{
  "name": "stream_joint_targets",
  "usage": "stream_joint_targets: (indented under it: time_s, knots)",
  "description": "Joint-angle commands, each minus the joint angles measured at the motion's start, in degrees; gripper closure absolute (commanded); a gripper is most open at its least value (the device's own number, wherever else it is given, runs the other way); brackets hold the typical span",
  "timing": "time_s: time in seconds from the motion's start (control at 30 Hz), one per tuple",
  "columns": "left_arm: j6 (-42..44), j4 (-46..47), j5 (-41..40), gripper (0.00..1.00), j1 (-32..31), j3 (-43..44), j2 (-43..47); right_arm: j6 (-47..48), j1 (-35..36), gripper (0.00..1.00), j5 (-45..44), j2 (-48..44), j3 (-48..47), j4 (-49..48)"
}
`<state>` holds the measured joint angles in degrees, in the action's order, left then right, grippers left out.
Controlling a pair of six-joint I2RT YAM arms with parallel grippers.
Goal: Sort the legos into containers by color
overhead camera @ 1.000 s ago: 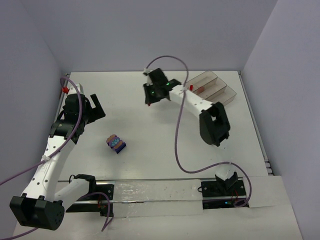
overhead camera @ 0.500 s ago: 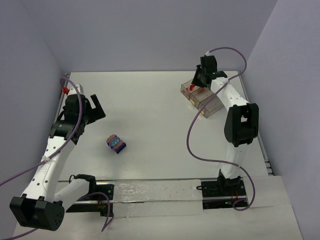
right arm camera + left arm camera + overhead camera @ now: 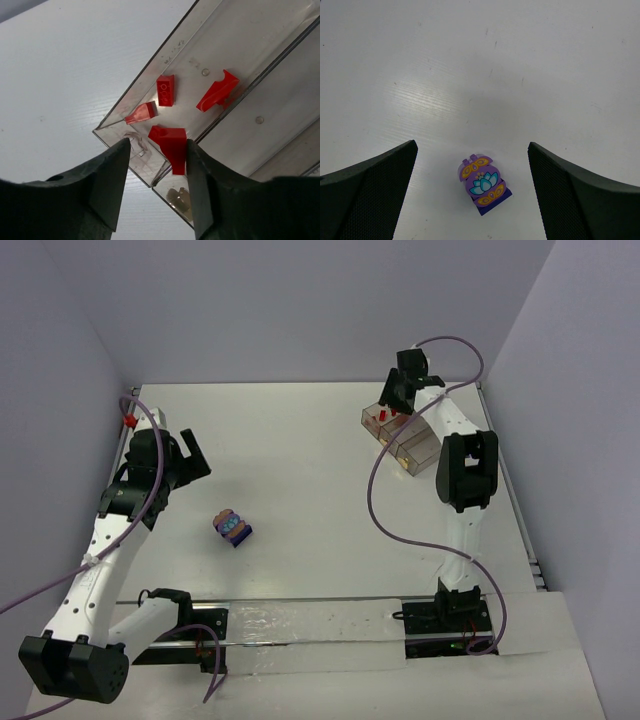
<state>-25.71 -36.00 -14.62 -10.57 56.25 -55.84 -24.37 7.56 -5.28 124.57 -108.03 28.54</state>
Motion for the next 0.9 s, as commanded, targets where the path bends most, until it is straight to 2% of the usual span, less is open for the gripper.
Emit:
stream_joint_targets:
  time_s: [0.0, 0.13, 0.37, 0.5, 0.87]
  knots:
    - [0.4, -0.1, -0.8, 0.01, -0.2, 0.5, 1.7, 0.5, -0.3, 0.34, -0.2, 1.1, -4.9, 1.3]
    - [0.5, 0.0, -0.7, 0.01, -0.2, 0.4, 1.8, 1.4, -0.2, 0.27, 1.5, 1.8, -7.0, 2.3]
    - [0.3, 0.1, -0.6, 0.01, -0.2, 0.4, 1.8, 2.5, 0.0, 0.29, 2.9, -1.8, -5.7, 1.3]
    - [0.1, 0.4, -0.2, 0.01, -0.2, 0.2, 1.6, 4.3, 1.6, 0.29, 6.4, -7.2, -0.9, -2.3]
    - [-0.9, 0.6, -0.3, 0.01, -0.2, 0.2, 0.2, 13.2, 20.2, 0.24, 5.5, -20.7, 13.4, -9.1]
